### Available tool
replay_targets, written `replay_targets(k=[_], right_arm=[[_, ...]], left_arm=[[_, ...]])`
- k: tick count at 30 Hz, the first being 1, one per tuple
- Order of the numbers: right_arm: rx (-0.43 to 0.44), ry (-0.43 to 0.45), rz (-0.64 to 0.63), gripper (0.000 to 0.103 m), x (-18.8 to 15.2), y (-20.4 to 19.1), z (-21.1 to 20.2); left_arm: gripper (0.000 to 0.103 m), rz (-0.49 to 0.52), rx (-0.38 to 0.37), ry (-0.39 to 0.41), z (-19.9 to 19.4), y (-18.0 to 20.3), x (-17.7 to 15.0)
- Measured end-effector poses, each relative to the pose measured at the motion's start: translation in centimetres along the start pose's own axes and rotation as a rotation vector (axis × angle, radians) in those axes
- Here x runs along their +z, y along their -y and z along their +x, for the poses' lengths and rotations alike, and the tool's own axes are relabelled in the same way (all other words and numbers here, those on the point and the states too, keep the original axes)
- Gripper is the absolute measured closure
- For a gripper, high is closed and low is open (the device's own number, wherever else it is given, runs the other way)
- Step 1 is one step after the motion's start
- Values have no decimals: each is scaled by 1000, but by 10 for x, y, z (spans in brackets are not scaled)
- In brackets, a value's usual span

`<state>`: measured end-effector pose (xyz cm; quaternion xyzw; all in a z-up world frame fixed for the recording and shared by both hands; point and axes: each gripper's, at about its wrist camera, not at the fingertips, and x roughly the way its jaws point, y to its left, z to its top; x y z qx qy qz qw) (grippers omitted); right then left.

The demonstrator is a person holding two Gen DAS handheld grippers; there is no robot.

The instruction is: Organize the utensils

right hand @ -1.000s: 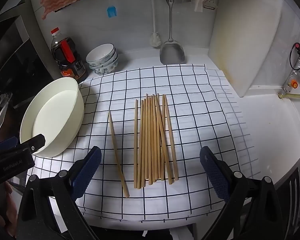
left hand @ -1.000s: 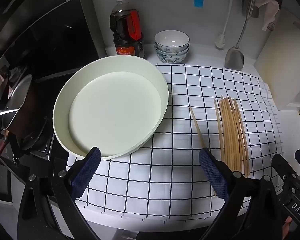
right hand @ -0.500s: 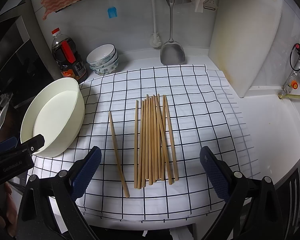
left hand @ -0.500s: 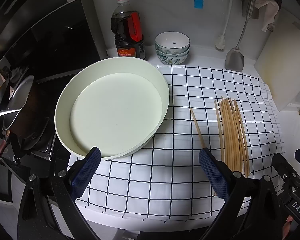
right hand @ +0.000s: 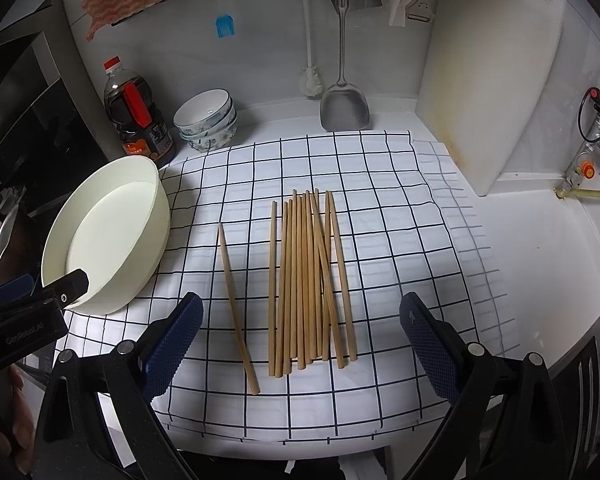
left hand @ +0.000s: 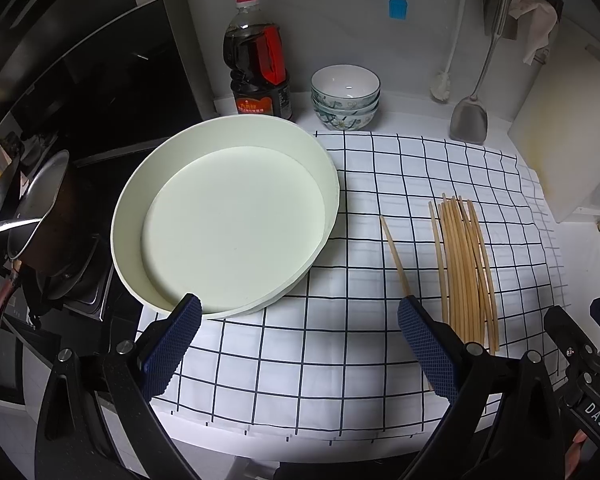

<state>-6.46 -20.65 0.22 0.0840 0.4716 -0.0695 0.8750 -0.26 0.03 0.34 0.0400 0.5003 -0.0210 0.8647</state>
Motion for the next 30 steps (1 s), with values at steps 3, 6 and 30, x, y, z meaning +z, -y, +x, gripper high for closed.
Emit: replay_targets(k=[3, 6, 30], right_arm=[[0, 0, 0, 9, 0, 0, 0], [-1, 1, 0, 9, -1, 0, -1], [1, 1, 1, 9, -1, 0, 1]], left_arm=[[6, -3, -1, 0, -1, -2, 1], [6, -3, -1, 0, -2, -3, 1], [6, -2, -2, 4, -2, -3, 0]])
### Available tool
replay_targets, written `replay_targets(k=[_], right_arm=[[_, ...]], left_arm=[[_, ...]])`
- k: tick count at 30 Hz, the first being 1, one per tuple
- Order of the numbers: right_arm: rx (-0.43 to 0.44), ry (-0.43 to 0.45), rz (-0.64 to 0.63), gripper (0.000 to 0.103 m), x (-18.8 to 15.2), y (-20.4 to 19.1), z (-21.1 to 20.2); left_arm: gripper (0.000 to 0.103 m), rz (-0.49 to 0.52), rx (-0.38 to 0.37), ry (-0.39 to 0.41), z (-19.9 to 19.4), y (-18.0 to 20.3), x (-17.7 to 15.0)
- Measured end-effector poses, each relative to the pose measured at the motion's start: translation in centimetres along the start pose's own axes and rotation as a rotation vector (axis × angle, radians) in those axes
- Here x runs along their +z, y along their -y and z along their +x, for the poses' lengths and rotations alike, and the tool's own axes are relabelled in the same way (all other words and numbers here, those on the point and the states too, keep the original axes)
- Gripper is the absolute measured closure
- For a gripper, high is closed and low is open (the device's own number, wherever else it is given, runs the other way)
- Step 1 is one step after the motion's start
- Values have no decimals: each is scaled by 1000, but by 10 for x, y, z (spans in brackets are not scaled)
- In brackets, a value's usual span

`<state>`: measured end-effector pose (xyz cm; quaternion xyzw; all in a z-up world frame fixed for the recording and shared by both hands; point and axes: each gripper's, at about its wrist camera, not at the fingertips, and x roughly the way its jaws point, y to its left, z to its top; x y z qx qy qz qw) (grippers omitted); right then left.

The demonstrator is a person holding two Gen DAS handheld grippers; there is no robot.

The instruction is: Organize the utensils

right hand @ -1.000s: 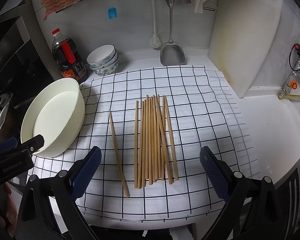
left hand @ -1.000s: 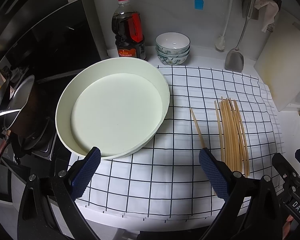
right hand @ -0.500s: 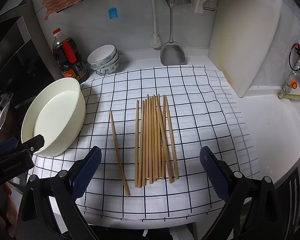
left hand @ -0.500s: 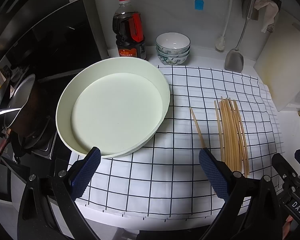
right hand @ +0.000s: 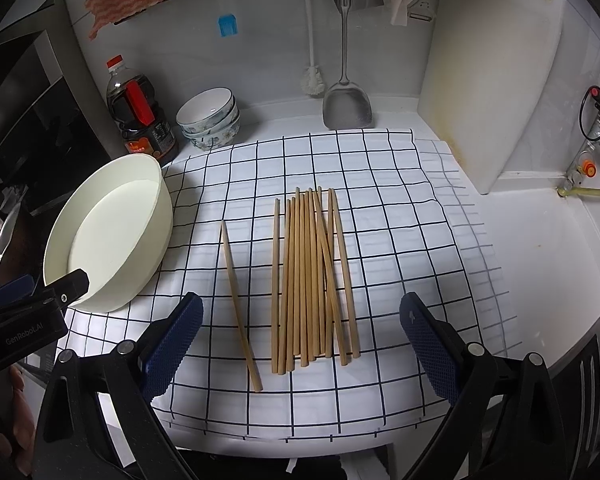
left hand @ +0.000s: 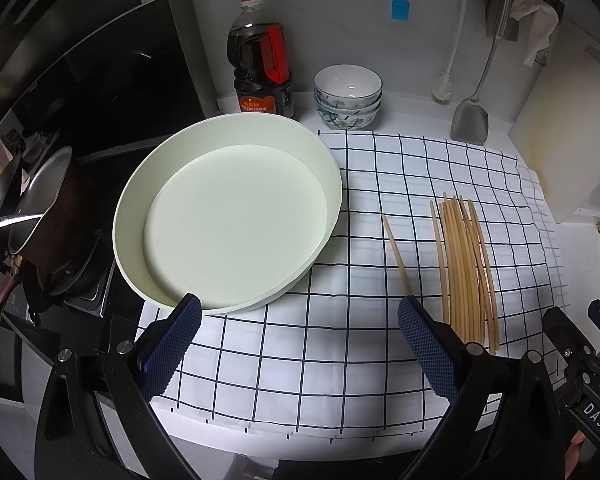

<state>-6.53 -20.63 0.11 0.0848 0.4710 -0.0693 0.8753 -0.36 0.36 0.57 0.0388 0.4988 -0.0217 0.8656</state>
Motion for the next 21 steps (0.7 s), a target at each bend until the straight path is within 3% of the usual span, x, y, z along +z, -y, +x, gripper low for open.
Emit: replay_targets(k=[21], right_arm=[[2, -1, 1, 9, 0, 0, 0]], left_arm=[[6, -1, 1, 0, 0, 0, 0]])
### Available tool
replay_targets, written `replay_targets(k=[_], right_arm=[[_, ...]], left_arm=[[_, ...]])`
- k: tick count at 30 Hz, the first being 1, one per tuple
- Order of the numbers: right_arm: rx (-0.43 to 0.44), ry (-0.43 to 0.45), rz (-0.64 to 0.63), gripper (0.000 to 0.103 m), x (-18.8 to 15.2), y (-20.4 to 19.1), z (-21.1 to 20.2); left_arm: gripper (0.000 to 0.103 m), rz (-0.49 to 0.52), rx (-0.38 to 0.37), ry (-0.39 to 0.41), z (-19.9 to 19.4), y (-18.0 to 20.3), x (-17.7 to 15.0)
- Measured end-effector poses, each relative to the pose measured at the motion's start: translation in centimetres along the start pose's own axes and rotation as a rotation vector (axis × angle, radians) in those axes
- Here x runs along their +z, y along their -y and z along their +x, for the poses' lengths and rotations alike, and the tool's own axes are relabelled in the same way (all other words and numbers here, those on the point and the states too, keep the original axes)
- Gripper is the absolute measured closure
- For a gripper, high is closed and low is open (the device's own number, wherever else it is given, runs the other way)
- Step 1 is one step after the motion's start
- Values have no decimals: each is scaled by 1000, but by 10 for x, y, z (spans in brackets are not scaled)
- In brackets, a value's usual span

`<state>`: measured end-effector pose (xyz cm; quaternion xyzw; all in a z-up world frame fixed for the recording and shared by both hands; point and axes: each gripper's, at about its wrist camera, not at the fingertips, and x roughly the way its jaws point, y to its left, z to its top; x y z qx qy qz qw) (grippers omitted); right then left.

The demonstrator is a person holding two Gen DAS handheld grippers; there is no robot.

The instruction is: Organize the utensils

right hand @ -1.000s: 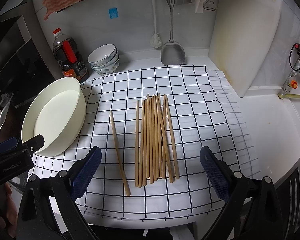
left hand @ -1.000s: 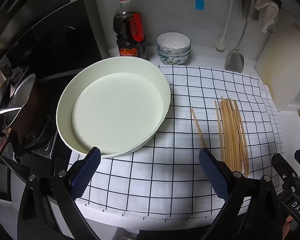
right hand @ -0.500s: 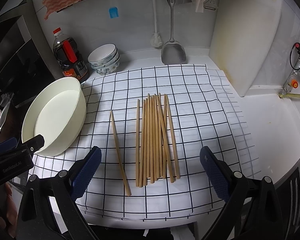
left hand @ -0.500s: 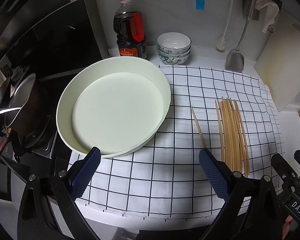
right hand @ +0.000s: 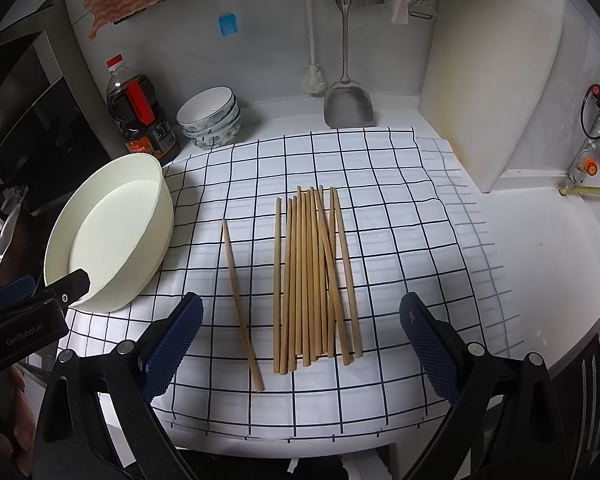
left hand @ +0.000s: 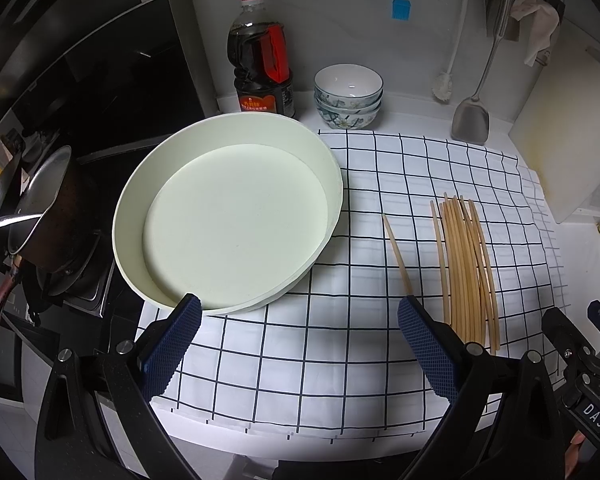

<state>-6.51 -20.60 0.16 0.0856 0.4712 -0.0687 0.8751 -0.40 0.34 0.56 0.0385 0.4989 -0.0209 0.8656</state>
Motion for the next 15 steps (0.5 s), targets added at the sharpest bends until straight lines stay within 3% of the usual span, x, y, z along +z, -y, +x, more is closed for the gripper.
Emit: replay_targets(k=[8, 15], right_arm=[[-3, -8, 3, 9, -5, -2, 2], [0, -22, 14, 9, -13, 18, 11]], left_arm=[[6, 6, -17, 3, 3, 2, -4], [6, 57, -47, -11, 16, 29, -15]])
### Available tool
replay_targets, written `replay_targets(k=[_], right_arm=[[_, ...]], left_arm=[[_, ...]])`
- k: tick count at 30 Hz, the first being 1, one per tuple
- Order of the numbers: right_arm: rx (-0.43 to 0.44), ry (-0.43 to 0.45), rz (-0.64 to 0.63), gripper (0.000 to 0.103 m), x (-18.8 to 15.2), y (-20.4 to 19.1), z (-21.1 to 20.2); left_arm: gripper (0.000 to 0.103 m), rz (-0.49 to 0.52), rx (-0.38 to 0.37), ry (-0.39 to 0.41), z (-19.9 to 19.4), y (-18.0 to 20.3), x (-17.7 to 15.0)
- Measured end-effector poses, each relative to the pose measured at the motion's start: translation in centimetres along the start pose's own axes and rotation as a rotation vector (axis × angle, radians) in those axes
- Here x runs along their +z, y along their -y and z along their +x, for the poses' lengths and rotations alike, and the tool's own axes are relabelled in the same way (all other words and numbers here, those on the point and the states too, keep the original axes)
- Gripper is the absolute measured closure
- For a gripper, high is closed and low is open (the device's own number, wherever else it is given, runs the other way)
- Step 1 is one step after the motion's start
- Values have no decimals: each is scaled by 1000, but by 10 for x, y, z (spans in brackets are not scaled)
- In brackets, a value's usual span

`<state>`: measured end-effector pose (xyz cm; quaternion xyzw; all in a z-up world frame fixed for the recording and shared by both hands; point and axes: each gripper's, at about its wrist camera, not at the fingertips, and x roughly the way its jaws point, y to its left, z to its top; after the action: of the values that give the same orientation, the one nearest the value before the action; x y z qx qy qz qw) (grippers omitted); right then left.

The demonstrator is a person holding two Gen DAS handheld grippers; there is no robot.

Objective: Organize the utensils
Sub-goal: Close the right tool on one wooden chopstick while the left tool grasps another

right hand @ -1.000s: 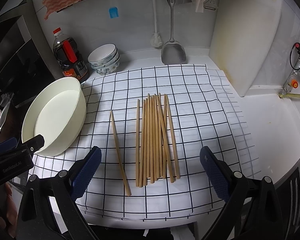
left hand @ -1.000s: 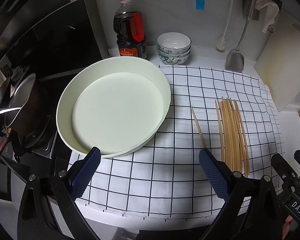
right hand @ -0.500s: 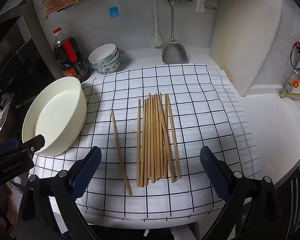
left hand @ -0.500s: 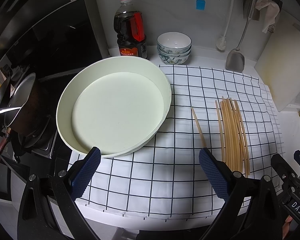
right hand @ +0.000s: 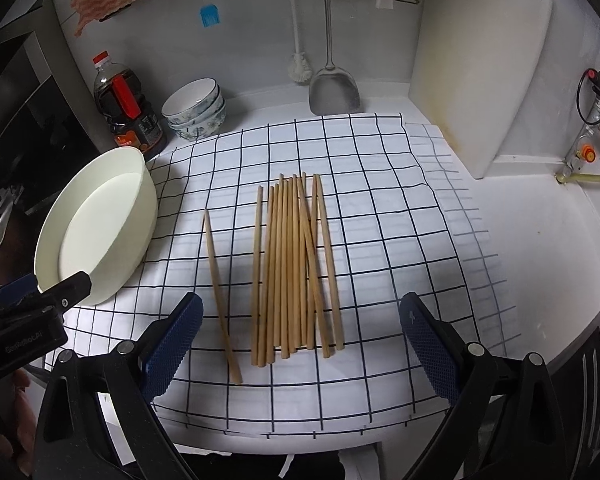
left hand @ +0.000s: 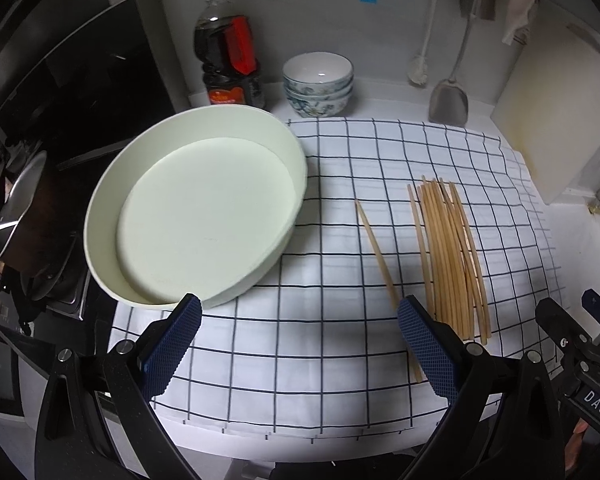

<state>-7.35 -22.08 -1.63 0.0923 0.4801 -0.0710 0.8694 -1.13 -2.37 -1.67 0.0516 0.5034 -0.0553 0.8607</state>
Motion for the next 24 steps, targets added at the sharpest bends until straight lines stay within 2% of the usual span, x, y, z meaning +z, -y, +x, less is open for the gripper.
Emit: replay_targets(k=[7, 14, 18, 24], right_arm=[[-12, 5, -18, 9, -7, 31, 20], [-1, -35, -33, 9, -10, 63, 65], [18, -42, -58, 9, -9, 71, 86], [-3, -39, -100, 9, -5, 74, 116]], left_arm=[[6, 35, -21, -29, 26, 29, -6], [6, -6, -27, -29, 57, 44, -10], [6, -28, -26, -36, 77, 51, -13], [6, -30, 7, -40, 100, 59, -19]])
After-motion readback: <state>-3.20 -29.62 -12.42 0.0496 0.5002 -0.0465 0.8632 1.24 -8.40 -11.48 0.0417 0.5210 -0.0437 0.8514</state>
